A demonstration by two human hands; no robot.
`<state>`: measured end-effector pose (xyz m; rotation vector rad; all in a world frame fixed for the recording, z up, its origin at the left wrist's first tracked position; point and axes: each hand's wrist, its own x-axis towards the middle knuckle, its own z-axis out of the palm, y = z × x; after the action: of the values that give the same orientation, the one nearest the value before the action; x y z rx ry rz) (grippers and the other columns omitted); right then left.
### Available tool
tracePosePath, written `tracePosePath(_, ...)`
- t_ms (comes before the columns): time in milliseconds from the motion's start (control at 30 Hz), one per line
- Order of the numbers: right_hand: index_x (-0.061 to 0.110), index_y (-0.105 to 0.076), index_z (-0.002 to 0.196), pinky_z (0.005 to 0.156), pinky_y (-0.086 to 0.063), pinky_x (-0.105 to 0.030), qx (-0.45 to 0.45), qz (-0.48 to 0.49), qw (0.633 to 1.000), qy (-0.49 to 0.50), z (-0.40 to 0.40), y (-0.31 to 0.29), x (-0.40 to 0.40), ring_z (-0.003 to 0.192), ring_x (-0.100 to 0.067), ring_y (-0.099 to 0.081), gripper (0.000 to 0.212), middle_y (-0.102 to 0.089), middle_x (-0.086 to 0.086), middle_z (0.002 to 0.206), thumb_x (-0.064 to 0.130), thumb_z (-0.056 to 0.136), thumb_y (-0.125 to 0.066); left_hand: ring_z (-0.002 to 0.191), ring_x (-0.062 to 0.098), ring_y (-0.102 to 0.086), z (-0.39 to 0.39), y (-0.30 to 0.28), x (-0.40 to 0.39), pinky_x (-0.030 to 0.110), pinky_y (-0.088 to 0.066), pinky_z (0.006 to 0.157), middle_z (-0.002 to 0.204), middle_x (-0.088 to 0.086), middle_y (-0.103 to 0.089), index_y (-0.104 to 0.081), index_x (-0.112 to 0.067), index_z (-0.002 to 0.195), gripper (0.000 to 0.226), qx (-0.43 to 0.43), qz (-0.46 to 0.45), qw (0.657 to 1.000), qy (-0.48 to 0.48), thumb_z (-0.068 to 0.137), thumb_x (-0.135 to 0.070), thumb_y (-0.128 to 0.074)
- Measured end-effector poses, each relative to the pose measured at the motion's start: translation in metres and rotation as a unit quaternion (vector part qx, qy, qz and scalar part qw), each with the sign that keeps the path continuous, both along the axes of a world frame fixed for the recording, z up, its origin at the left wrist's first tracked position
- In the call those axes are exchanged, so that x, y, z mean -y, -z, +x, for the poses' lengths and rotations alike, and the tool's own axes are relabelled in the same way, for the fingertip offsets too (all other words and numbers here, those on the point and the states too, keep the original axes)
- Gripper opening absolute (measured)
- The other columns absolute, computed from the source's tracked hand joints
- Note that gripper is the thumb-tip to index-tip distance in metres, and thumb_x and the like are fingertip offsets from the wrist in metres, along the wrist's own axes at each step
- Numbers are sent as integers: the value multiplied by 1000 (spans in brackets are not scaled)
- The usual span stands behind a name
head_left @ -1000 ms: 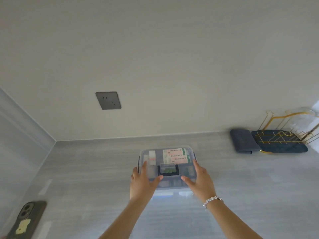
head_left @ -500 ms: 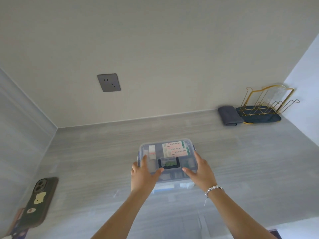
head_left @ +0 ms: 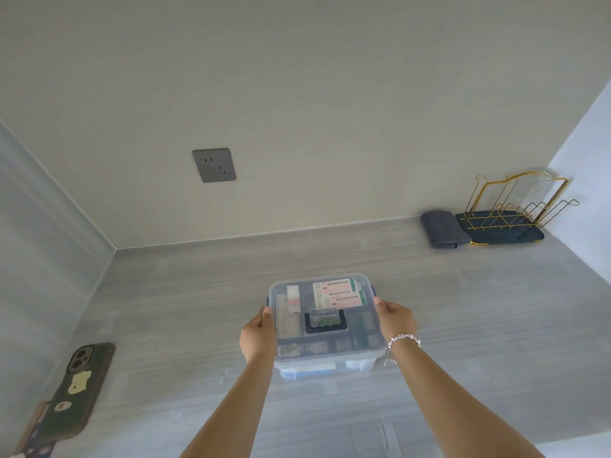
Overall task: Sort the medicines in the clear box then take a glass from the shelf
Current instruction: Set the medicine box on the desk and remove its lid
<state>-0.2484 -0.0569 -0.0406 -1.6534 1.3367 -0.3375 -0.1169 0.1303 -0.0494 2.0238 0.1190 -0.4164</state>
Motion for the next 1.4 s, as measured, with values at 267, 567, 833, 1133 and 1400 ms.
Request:
tracePosePath(267,18,-26,41,44,-18,-24,11,-86,996,26,2,11,-8,42,-14,-22,56,-24,0,41,25,92,-49,54,17,-48,1,3,3,25,-38,52,56,-4,-54,-55,-31,68,30,42,9,999,-20,96,-30,-44)
tracePosePath(567,21,-28,46,50,-25,-28,-30,-135,990,10,0,15,-3,57,-24,-35,51,-37,-6,54,18,94,-45,57,24,-47,0,6,4,27,-33,51,67,18,-60,-66,-17,77,36,82,24,996,-2,99,-24,-37)
tracePosePath(833,3,-66,102,67,-36,-27,-27,-135,990,24,4,19,-5,87,-35,-59,30,-65,-20,98,19,96,-42,70,25,-56,0,5,6,28,-38,58,81,14,-65,-66,-5,105,35,74,39,996,-15,99,-20,-36)
tracePosePath(1133,17,-55,127,70,-43,-26,15,-163,986,-32,-1,20,-8,83,-17,-52,36,-56,-9,111,28,96,-41,87,19,-52,-7,4,6,29,-40,77,121,14,-52,-40,-21,141,44,101,43,993,43,100,-33,-31)
tracePosePath(1400,25,-50,131,105,-33,-40,-82,-170,978,-92,-5,17,-7,130,-27,-32,40,-43,-8,140,36,94,-42,139,23,-23,-8,1,3,47,-29,109,150,4,-29,-48,-25,135,49,99,111,986,72,93,-47,-42)
